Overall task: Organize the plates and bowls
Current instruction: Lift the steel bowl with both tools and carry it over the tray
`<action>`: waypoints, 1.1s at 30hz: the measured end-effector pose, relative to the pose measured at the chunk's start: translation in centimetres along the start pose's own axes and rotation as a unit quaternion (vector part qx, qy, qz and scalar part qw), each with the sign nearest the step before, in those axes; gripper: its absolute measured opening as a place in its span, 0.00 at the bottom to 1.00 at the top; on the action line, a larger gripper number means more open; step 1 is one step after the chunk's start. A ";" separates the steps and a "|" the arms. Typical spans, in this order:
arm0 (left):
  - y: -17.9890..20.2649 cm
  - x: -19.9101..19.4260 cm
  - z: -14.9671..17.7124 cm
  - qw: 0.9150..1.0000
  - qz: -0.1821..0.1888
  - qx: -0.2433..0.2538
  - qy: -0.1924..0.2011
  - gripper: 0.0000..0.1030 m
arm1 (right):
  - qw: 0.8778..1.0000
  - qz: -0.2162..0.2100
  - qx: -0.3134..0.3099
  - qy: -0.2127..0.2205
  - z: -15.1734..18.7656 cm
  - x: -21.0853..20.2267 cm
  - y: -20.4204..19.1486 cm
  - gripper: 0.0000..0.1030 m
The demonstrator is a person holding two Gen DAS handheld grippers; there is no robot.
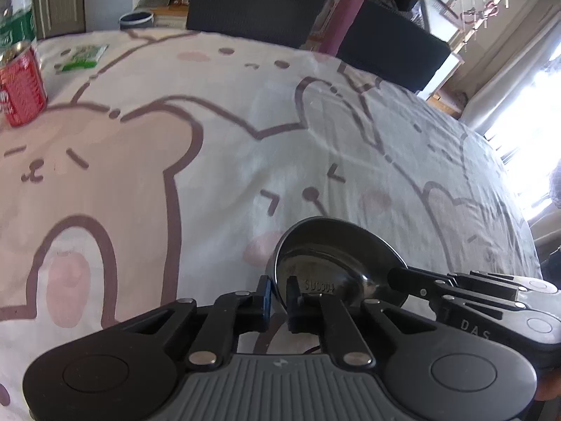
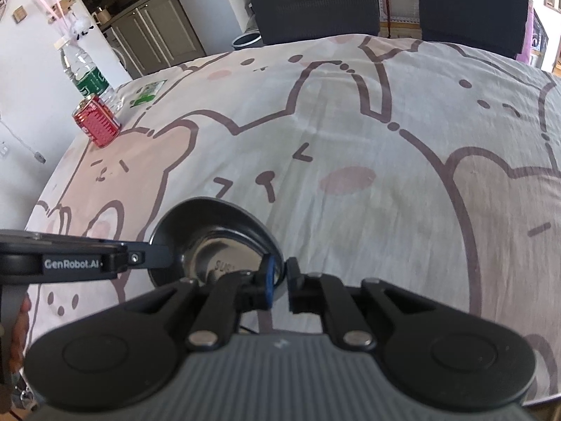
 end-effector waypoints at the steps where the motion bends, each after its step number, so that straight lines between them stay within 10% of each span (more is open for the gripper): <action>1: 0.2 -0.3 -0.2 1.000 0.001 0.002 0.006 0.08 | 1.000 0.004 -0.005 0.006 -0.1 -0.2 -0.1 0.08; 14: 4.8 -5.3 -0.5 0.996 0.057 0.006 0.068 0.08 | 0.997 -0.010 0.011 0.080 -0.9 -7.5 1.7 0.08; 33: 19.5 -7.5 4.9 0.979 0.156 0.121 0.059 0.08 | 0.987 0.034 0.079 0.136 7.0 -21.5 10.8 0.08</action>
Point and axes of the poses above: each gripper's, at about its wrist camera, not at the fingertips, and x roughly the way its jaws point, y to its right, z to its underside, the point moved 7 cm from there along x, roughly the way its jaws point, and after that the axes turned 7 degrees about -z, right-handed, at the moved point
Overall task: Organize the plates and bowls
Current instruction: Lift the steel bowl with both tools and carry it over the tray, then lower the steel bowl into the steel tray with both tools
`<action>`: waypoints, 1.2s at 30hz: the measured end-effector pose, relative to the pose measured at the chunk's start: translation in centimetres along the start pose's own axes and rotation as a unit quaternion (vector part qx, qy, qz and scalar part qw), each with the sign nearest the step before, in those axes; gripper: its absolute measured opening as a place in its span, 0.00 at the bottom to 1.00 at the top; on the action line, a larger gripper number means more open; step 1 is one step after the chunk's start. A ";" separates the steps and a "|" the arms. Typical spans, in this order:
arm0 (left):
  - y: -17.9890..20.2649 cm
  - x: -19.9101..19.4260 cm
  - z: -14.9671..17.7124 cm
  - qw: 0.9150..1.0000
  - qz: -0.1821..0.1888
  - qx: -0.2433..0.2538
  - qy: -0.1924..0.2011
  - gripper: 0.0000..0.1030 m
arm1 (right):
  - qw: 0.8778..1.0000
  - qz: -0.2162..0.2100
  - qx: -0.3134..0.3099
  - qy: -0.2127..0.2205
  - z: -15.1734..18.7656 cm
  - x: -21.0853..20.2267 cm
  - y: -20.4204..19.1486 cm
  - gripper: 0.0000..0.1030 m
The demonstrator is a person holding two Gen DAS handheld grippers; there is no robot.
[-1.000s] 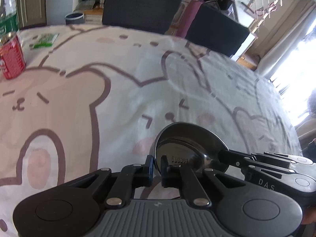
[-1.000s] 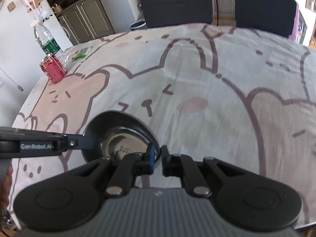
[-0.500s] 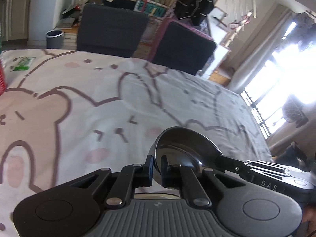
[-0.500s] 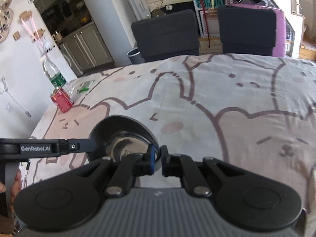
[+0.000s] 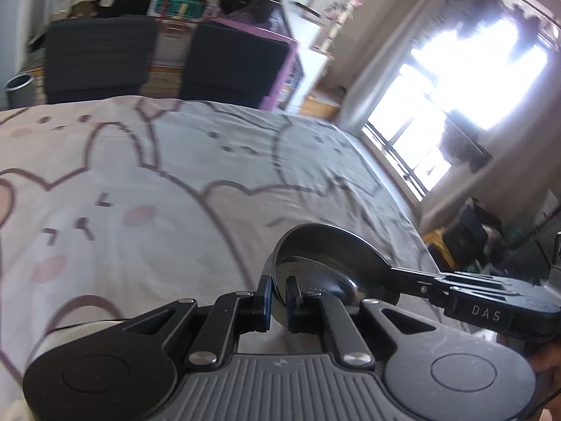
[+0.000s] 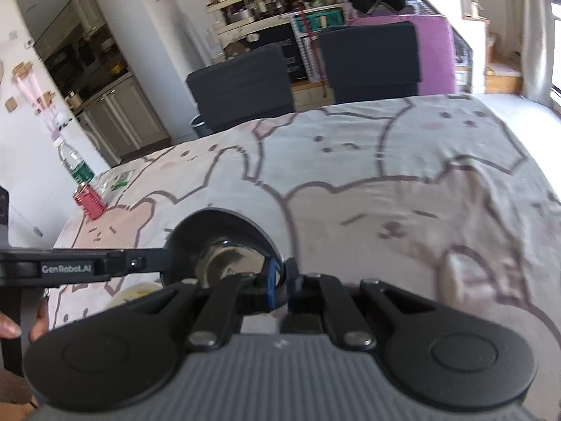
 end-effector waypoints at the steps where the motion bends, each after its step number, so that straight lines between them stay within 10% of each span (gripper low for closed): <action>1: 0.7 0.3 0.3 1.000 0.004 0.007 -0.003 0.08 | 1.000 0.005 0.004 0.002 0.3 -0.7 0.6 0.08; 36: 4.7 8.2 3.8 0.994 -0.004 0.070 -0.083 0.11 | 0.992 0.052 0.042 -0.105 7.1 -1.1 6.2 0.08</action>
Point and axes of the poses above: each gripper's, at about its wrist camera, not at the fingertips, and x roughly the way its jaws point, y to its right, z to its underside, the point moved 7 cm from there along x, roughly the way its jaws point, and after that the axes turned 7 degrees about -z, right-handed, at the moved point
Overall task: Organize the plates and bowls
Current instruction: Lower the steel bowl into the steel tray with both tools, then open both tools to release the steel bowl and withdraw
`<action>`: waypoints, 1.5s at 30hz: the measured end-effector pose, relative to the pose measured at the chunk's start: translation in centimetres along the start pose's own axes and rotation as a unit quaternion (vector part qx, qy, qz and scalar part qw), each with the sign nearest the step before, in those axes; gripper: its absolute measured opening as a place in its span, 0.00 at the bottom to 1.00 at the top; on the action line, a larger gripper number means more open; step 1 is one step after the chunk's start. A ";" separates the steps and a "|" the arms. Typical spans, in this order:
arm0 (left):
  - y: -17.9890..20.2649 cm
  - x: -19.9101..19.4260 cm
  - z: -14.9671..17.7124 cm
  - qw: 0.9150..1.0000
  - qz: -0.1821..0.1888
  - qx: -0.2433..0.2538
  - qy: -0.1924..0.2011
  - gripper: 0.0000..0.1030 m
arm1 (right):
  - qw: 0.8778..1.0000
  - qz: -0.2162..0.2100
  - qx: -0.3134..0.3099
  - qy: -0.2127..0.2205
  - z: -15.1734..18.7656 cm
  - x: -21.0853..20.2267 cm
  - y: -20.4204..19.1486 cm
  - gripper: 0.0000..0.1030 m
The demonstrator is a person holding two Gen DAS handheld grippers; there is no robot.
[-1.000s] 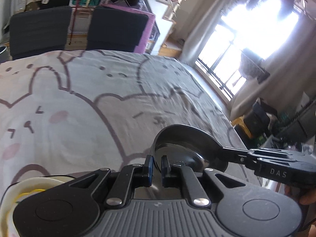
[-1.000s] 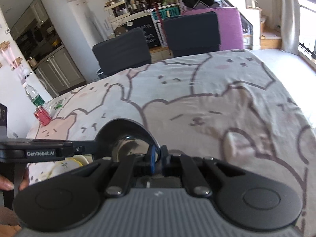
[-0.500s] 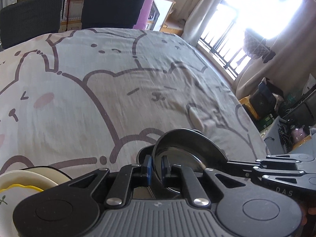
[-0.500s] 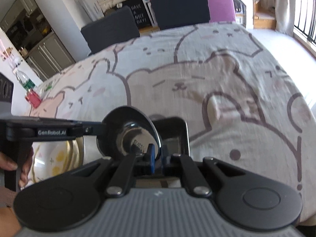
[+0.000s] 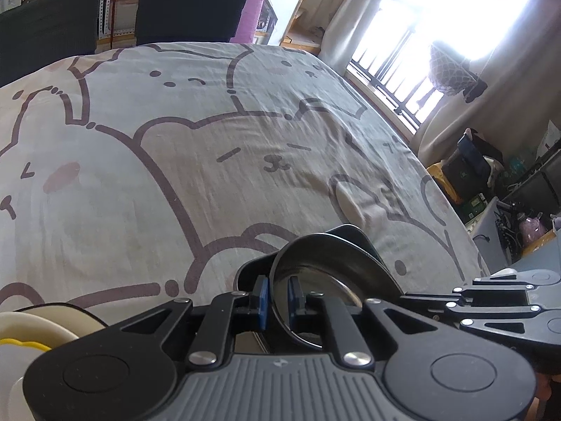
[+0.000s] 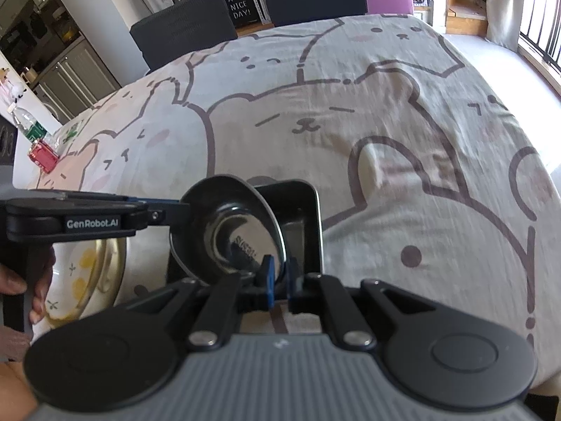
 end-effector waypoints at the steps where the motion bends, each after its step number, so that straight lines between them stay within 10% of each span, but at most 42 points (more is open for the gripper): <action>1: 0.0 0.2 0.0 1.000 -0.001 0.000 -0.001 0.11 | 1.000 0.002 -0.001 -0.002 0.0 0.1 0.0 0.08; 15: 0.0 0.5 -0.4 1.000 0.024 -0.017 0.007 0.39 | 1.000 0.016 -0.007 -0.015 0.0 1.5 0.0 0.15; 25: 0.4 -2.1 -0.8 1.000 0.017 0.012 0.007 0.39 | 0.999 -0.029 0.000 0.034 -1.4 -1.1 -0.9 0.33; 45: -0.4 0.5 3.3 0.994 -0.034 0.080 -0.069 0.28 | 0.999 0.023 -0.038 -0.010 -2.2 1.4 2.4 0.07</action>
Point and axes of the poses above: each gripper's, at about its wrist camera, not at the fingertips, and x roughly the way its jaws point, y to its right, z to its underside, the point moved 7 cm from there along x, roughly the way its jaws point, and after that the axes turned 7 degrees about -z, right-handed, at the moved point
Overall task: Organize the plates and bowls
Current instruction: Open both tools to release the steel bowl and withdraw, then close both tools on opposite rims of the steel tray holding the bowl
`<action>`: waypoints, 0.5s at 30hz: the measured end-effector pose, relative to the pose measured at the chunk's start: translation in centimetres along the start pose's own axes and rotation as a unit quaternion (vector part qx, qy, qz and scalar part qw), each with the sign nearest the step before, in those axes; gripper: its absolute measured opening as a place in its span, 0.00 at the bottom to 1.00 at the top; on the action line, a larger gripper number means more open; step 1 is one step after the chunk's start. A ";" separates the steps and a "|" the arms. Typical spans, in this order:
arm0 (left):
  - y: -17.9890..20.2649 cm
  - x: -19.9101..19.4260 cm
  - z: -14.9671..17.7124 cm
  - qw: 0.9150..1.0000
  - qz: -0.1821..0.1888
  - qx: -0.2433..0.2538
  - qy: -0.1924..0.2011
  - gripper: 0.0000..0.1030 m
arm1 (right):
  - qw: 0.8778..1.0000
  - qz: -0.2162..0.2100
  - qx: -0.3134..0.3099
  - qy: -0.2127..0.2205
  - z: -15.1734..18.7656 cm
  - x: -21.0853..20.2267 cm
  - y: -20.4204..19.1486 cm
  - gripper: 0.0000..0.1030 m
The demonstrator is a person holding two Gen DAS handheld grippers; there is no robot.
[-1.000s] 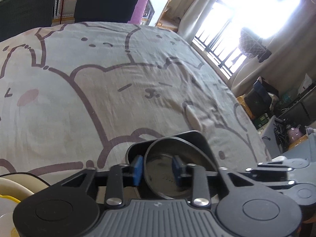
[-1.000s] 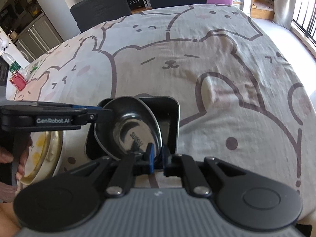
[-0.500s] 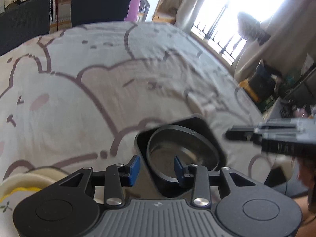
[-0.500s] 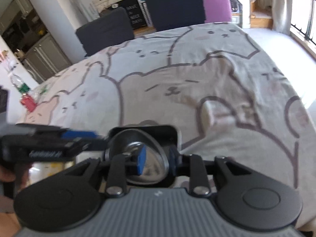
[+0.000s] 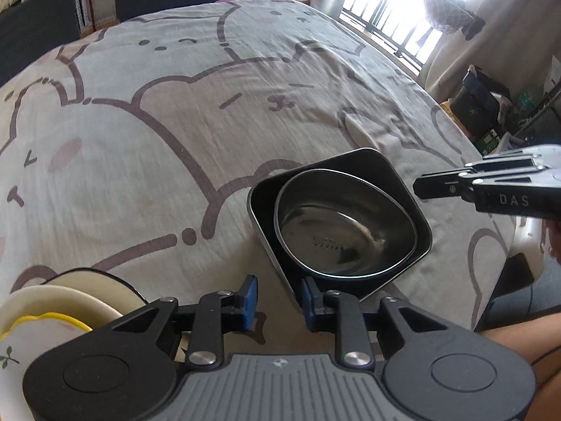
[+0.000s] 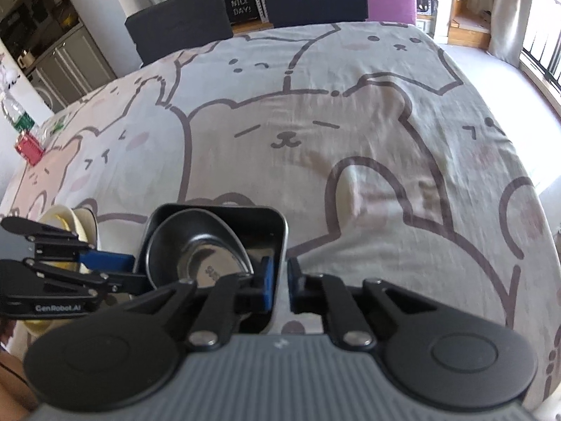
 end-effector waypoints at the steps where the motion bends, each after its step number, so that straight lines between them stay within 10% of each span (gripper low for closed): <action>1: 0.1 0.0 0.0 1.000 -0.002 0.004 0.000 0.27 | 1.000 0.004 -0.003 -0.004 0.0 0.2 0.2 0.07; 15: 0.8 0.5 -0.1 1.000 0.009 -0.005 -0.005 0.15 | 0.999 -0.033 0.005 0.013 -0.6 0.3 0.2 0.06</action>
Point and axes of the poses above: each gripper's, at about its wrist camera, not at the fingertips, and x roughly the way its jaws point, y to its right, z to its underside, the point moved 7 cm from there along x, roughly the way its jaws point, and after that the axes turned 7 degrees about -z, right-handed, at the moved point
